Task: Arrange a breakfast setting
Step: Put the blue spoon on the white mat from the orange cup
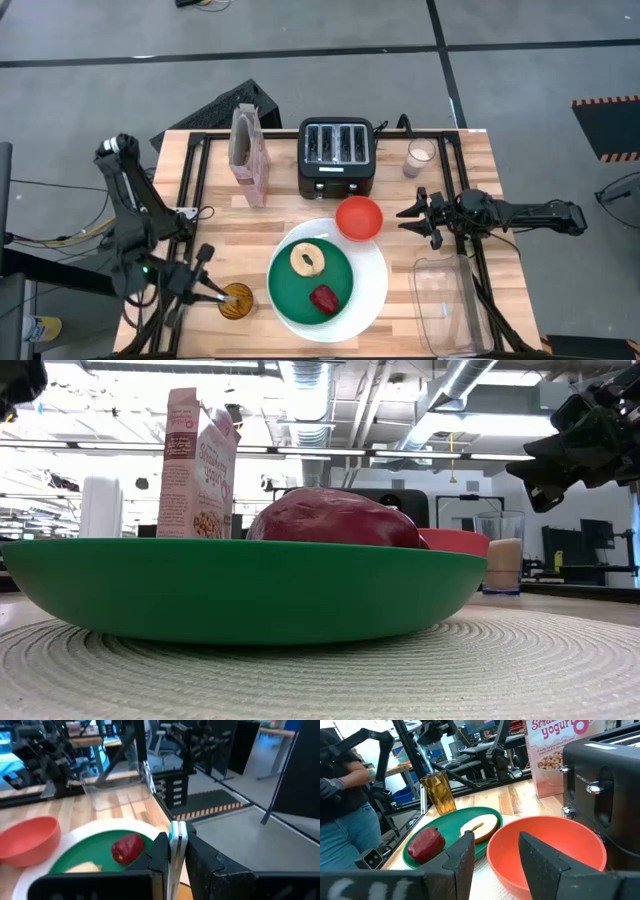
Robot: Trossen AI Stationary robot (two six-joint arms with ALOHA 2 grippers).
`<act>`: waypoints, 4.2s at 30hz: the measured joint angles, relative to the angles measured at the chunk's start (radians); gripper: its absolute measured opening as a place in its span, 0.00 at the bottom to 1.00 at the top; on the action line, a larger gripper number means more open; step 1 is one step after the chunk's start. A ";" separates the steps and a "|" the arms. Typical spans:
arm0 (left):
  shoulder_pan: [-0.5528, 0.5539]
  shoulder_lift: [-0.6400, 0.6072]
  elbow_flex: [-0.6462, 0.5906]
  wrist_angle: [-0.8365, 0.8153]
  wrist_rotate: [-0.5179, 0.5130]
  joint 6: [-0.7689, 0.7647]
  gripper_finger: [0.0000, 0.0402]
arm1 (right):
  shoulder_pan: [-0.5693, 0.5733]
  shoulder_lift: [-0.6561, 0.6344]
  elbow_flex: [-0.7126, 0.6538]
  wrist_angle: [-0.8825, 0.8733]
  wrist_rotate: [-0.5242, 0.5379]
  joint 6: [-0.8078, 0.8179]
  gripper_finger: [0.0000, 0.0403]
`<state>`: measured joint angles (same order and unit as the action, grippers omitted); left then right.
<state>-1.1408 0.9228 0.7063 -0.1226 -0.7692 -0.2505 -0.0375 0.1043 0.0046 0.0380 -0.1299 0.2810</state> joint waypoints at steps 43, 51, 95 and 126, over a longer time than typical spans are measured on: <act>0.401 -0.302 0.001 0.324 -0.083 0.200 0.07 | 0.000 0.000 0.000 0.000 0.000 0.000 0.44; 0.608 -0.299 0.001 0.316 0.018 0.060 0.07 | 0.000 0.000 0.000 0.000 0.000 0.000 0.44; 0.890 0.124 0.001 0.576 0.410 -0.466 0.07 | 0.010 0.001 0.015 0.311 0.162 1.024 0.44; 0.935 0.126 0.001 0.580 0.497 -0.518 0.07 | 0.212 0.906 0.677 0.362 0.209 0.620 0.44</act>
<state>-0.2054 1.0492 0.7074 0.4571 -0.2719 -0.7686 0.1742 1.0103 0.6817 0.4004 0.0796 0.9013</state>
